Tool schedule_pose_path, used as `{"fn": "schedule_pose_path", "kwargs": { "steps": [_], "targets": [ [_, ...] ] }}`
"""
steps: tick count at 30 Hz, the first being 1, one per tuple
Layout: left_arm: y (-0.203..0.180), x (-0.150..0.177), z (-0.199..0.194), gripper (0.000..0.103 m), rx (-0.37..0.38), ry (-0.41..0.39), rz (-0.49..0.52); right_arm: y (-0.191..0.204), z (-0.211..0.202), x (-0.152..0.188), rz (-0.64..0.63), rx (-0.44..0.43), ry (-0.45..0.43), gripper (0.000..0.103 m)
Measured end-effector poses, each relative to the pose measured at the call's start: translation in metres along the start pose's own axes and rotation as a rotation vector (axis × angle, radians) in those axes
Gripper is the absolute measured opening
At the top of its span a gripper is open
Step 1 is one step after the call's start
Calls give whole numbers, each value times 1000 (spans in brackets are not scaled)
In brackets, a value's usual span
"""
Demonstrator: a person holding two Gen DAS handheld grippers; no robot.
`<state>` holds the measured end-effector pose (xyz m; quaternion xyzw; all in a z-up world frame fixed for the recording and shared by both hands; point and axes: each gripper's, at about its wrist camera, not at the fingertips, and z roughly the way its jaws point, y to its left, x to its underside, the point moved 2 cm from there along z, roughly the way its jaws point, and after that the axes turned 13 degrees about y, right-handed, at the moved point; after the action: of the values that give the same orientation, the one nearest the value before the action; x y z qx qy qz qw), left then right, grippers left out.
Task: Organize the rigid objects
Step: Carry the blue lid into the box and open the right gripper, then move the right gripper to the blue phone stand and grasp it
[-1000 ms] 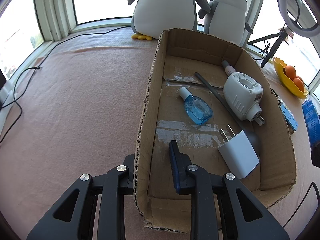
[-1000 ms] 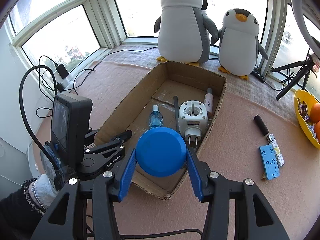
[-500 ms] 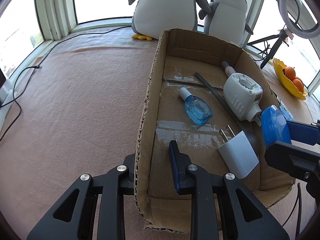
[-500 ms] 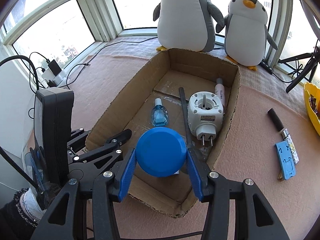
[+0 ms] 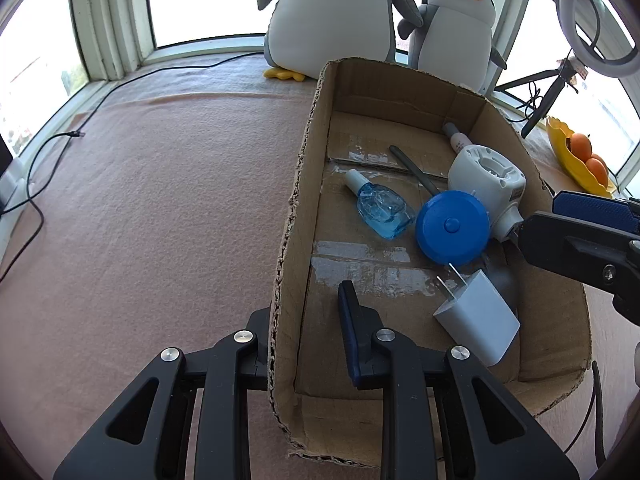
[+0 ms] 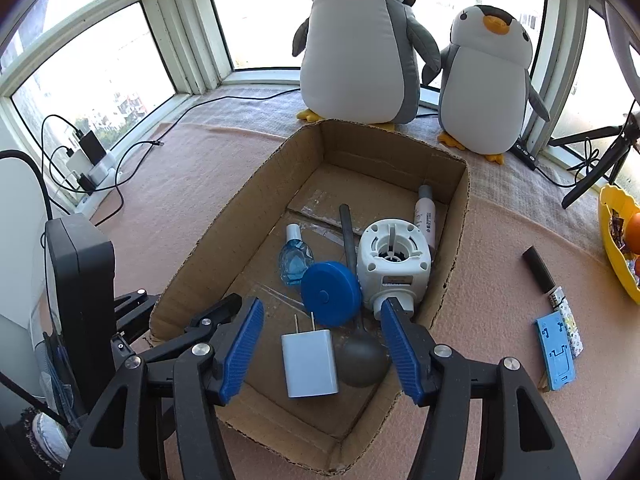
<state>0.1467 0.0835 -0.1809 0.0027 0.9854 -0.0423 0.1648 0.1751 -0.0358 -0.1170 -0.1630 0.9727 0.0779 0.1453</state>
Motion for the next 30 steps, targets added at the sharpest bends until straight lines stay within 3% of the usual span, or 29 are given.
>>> {"fn": "schedule_pose_path", "kwargs": {
  "steps": [15, 22, 30],
  "targets": [
    [0, 0, 0, 22, -4, -1, 3, -27, -13, 17, 42, 9, -15, 57],
    [-1, 0, 0, 22, -8, -1, 8, -67, -28, 42, 104, -17, -20, 57],
    [-2, 0, 0, 22, -15, 1, 13, -118, -42, 76, 157, 32, -35, 57]
  ]
}}
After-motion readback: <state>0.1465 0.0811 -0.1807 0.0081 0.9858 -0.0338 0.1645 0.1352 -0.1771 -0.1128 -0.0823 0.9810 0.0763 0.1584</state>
